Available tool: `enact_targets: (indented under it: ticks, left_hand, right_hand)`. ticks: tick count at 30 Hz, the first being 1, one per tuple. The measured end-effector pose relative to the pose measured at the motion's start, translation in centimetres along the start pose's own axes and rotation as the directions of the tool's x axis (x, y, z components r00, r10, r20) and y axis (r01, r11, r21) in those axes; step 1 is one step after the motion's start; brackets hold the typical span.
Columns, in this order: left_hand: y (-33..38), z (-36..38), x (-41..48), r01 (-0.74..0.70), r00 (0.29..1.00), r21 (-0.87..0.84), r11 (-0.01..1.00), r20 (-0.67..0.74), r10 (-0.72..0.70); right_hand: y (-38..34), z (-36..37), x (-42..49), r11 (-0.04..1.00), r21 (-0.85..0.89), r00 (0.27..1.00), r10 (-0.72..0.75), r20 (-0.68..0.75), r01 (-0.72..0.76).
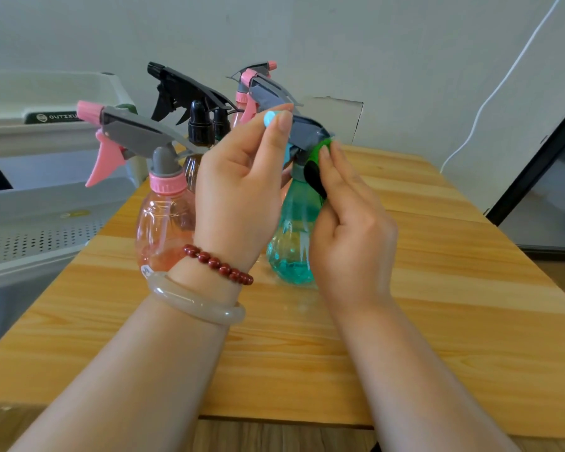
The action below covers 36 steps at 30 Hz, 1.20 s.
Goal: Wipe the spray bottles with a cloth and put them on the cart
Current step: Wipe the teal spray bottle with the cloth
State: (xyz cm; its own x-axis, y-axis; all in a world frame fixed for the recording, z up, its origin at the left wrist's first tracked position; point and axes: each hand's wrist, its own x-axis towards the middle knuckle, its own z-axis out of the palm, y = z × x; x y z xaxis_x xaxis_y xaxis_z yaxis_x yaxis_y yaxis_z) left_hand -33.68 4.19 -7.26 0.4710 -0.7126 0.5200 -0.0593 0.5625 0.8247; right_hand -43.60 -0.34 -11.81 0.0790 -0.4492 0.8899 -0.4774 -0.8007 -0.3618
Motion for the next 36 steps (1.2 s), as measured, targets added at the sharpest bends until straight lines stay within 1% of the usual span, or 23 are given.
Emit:
enact_targets:
  ticks: [2, 7, 11, 13, 15, 16, 18, 20, 21, 22, 23, 25, 27, 29, 32, 34, 36]
  left_hand:
    - [0.0, 0.2, -0.2, 0.008, 1.0, -0.003, 1.0, 0.01, -0.008]
    - [-0.3, 0.1, -0.1, -0.014, 1.0, 0.06, 0.998, -0.004, 0.014]
    - [-0.2, 0.0, 0.0, 0.021, 1.0, -0.01, 1.0, -0.014, -0.022]
    - [-0.1, 0.0, 0.1, 0.044, 0.999, -0.03, 0.999, -0.016, -0.045]
    - [-0.1, -0.1, 0.2, 0.059, 0.998, -0.048, 0.997, -0.017, -0.06]
    - [-0.1, -0.1, 0.2, 0.063, 0.998, -0.055, 0.997, -0.012, -0.063]
    - [0.0, 0.0, 0.0, 0.053, 0.999, -0.057, 0.997, 0.014, -0.052]
    - [0.0, 0.3, -0.2, 0.017, 0.999, -0.026, 1.0, 0.045, -0.016]
    - [-0.1, 0.3, -0.3, 0.006, 0.998, -0.007, 1.0, 0.056, -0.005]
    - [-0.3, 0.3, -0.3, 0.007, 0.998, 0.0, 1.0, 0.058, -0.007]
    - [-0.6, 0.2, -0.3, 0.021, 0.998, -0.007, 1.0, 0.054, -0.021]
    - [-1.1, 0.0, -0.2, 0.08, 0.995, -0.01, 0.997, 0.056, -0.079]
    - [-1.7, -0.2, -0.2, 0.136, 0.989, 0.051, 0.989, 0.05, -0.138]
    - [-2.5, -0.5, -0.1, 0.132, 0.989, 0.077, 0.988, 0.062, -0.137]
    - [-3.0, -0.7, -0.1, 0.111, 0.992, 0.041, 0.993, 0.062, -0.113]
    - [-3.4, -0.7, -0.2, 0.171, 0.985, 0.013, 0.985, 0.032, -0.172]
    - [-3.6, -0.5, -0.3, 0.254, 0.967, 0.031, 0.967, 0.026, -0.255]
  right_hand:
    - [-0.3, -0.4, 0.4, 1.0, -0.02, 1.0, -0.008, -0.023, 0.007]
    - [0.1, 0.0, 0.3, 1.0, 0.001, 0.999, 0.027, 0.046, -0.027]
    - [0.4, 0.1, -0.6, 1.0, 0.011, 0.997, 0.025, 0.075, -0.026]
    - [0.8, -0.1, -0.9, 0.998, 0.005, 0.992, 0.063, 0.109, -0.064]
    - [1.1, -0.4, -1.2, 0.991, 0.003, 0.981, 0.129, 0.145, -0.131]
    - [1.2, -0.6, -1.2, 0.987, 0.006, 0.978, 0.157, 0.133, -0.159]
    - [1.3, -1.1, -0.8, 0.986, 0.009, 0.986, 0.167, 0.026, -0.168]
    - [1.2, -1.6, -0.2, 0.994, -0.007, 0.989, 0.105, -0.102, -0.106]
    - [1.1, -1.7, 0.1, 0.998, -0.012, 0.99, 0.061, -0.124, -0.063]
    - [1.1, -1.7, 0.1, 1.0, -0.008, 0.994, 0.025, -0.107, -0.026]
    - [0.9, -1.6, 0.0, 1.0, 0.001, 0.998, 0.002, -0.06, -0.002]
    - [0.8, -1.1, -0.5, 1.0, 0.014, 0.998, -0.011, 0.054, 0.011]
    - [0.9, -0.6, -1.1, 1.0, -0.003, 0.994, -0.006, 0.106, 0.006]
    - [1.2, -0.4, -1.3, 1.0, -0.024, 0.992, 0.013, 0.124, -0.01]
    - [1.7, -0.3, -1.5, 0.998, -0.037, 0.985, 0.054, 0.164, -0.049]
    - [1.8, -0.4, -1.6, 0.997, -0.034, 0.985, 0.072, 0.16, -0.068]
    - [1.9, -0.6, -1.4, 0.995, -0.007, 0.993, 0.096, 0.075, -0.095]
